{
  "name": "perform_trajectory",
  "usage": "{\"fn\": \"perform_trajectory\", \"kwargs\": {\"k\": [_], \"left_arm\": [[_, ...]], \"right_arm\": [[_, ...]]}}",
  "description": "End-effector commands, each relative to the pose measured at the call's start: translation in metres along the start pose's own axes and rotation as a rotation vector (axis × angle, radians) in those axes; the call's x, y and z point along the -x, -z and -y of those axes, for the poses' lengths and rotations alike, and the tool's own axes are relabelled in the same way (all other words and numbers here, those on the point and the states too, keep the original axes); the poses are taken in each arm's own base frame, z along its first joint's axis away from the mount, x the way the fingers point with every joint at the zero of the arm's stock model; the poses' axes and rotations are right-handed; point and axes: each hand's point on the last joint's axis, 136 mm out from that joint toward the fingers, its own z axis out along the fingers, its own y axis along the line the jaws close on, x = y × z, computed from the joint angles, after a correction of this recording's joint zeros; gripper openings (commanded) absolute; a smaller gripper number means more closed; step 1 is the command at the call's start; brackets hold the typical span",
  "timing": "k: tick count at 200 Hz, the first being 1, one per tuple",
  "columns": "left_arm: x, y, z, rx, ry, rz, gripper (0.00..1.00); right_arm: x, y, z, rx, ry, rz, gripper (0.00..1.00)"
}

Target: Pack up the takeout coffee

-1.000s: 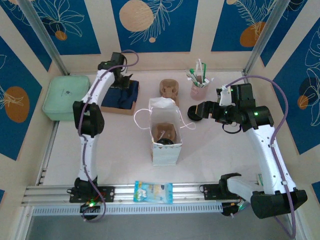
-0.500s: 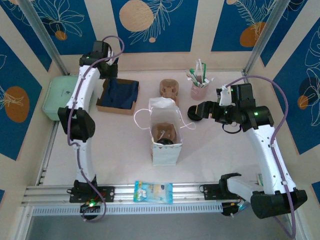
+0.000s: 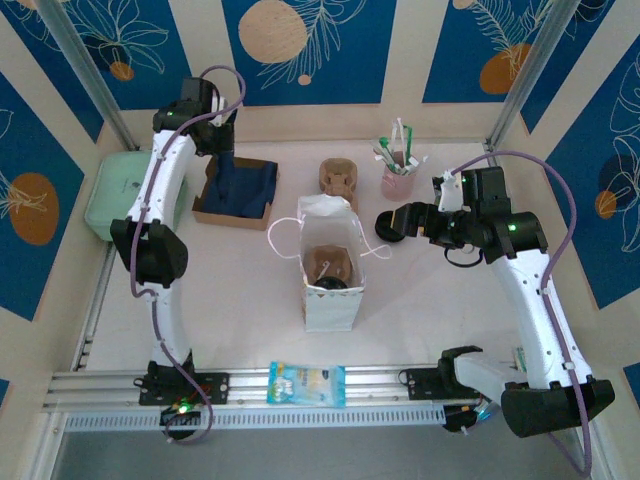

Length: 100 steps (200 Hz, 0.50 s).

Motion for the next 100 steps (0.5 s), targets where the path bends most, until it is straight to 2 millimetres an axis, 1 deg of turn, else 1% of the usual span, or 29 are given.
{"fn": "perform_trajectory", "kwargs": {"k": [1, 23, 79, 100], "left_arm": [[-0.007, 0.003, 0.009, -0.042, 0.002, -0.029, 0.01], [-0.008, 0.002, 0.012, -0.059, 0.012, -0.022, 0.0], [-0.002, 0.013, 0.02, -0.108, 0.039, 0.005, 0.0], [0.001, 0.021, 0.03, -0.162, 0.049, 0.017, 0.0]], "right_arm": [[-0.002, 0.001, -0.006, 0.028, 0.0, -0.004, 0.8], [-0.001, 0.001, -0.006, 0.028, 0.0, -0.004, 0.79], [0.0, 0.003, -0.008, 0.03, 0.008, -0.003, 0.8], [0.001, 0.006, -0.01, 0.029, 0.024, 0.005, 0.81]]}}
